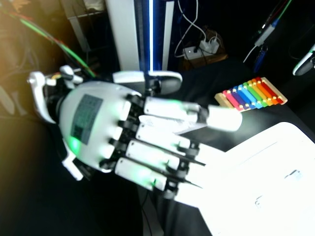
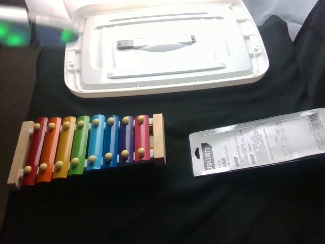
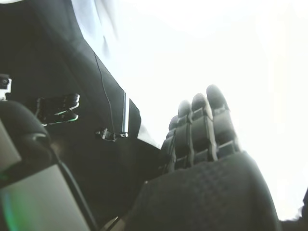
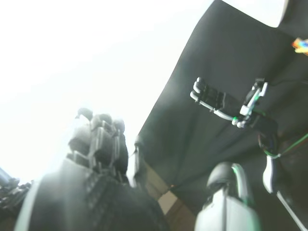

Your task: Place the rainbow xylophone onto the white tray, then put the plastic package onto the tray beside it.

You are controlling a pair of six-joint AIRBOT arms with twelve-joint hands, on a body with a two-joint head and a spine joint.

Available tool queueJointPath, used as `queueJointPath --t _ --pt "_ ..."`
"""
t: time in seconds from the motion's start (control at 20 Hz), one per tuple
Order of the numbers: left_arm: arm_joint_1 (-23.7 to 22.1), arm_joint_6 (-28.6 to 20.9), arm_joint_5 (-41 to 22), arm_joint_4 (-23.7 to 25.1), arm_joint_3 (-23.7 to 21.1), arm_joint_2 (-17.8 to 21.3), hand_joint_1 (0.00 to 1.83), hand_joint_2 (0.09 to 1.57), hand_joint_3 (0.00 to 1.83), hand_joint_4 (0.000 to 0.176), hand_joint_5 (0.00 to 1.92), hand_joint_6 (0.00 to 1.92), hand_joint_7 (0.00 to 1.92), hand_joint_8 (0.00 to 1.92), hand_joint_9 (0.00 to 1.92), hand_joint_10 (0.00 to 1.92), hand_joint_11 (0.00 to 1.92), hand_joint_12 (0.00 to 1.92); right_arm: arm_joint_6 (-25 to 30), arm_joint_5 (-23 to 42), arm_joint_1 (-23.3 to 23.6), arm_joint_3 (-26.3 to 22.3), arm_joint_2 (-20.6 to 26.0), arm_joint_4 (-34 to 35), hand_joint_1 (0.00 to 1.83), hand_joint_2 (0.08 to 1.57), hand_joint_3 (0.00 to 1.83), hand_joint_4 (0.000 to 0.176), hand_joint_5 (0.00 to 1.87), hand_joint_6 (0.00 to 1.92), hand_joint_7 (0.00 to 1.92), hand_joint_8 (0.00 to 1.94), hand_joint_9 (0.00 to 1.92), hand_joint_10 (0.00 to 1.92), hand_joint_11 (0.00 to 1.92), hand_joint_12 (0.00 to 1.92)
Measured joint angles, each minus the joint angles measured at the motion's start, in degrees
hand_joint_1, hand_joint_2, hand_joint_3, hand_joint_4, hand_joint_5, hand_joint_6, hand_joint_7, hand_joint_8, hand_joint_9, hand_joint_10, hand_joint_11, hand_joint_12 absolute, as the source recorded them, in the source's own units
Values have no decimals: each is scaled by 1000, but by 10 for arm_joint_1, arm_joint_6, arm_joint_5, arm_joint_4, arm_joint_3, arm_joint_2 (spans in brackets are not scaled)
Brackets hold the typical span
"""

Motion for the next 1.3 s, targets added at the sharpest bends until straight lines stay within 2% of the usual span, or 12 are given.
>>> queueJointPath --t 0.2,0.4,0.5,0.6,0.65,0.8,0.9,0.95,1.05,1.1,1.15,1.3 --pt "-35 0 43 37 3 0 448 917 0 0 114 0 261 0 295 19 38 479 0 -2 0 0 0 2 781 460 51 0 218 1116 294 688 53 1005 0 1125" --pt "-53 0 72 67 4 0 487 878 0 22 95 2 272 14 285 12 81 503 0 -3 0 2 -1 -3 817 481 34 0 198 1120 295 676 64 978 0 970" --pt "-58 -14 84 90 4 0 601 791 0 53 38 2 213 1 164 0 3 349 0 -4 0 6 -6 -3 820 477 20 0 203 1107 279 678 22 1019 0 905" --pt "-67 -73 99 159 8 0 611 762 0 25 13 1 179 0 146 0 0 296 0 -5 0 6 -10 -8 822 458 6 0 215 1084 278 664 19 1008 0 798" --pt "-68 -87 101 177 8 0 584 711 0 26 23 0 170 0 158 0 42 242 0 -5 0 6 -10 -10 800 466 8 0 233 1087 296 674 24 1024 0 811" --pt "-88 -224 115 331 12 3 645 636 0 47 39 0 146 0 135 0 102 103 0 -5 0 6 -13 -12 766 472 4 0 202 1045 272 624 29 967 0 655" --pt "-90 -252 114 367 10 4 626 692 5 12 32 0 142 1 157 10 143 109 0 -5 0 6 -14 -12 774 452 0 0 204 1035 267 601 37 938 0 609" --pt "-94 -332 123 448 -9 22 557 713 15 27 32 1 143 1 169 13 161 112 1 -3 0 7 -17 -12 802 436 0 0 196 1075 258 621 21 969 0 611" --pt "-94 -378 98 526 -24 35 573 750 18 28 7 0 112 0 147 0 153 54 1 -10 0 8 -18 -13 807 430 0 0 190 1108 253 655 16 992 0 624" --pt "-94 -401 97 552 -31 35 564 729 7 54 1 0 115 4 151 5 170 55 1 -9 0 8 -20 -12 816 437 0 0 187 1099 258 654 18 987 0 608" --pt "-94 -412 92 573 -34 34 632 690 0 31 21 0 156 2 196 3 225 43 1 -4 0 8 -21 -13 813 424 0 0 185 1088 262 644 25 973 0 579" --pt "-93 -479 89 648 -43 35 742 649 0 54 0 0 96 0 141 0 182 11 1 -7 0 8 -22 -17 819 396 0 0 178 1138 267 686 26 1022 0 591"
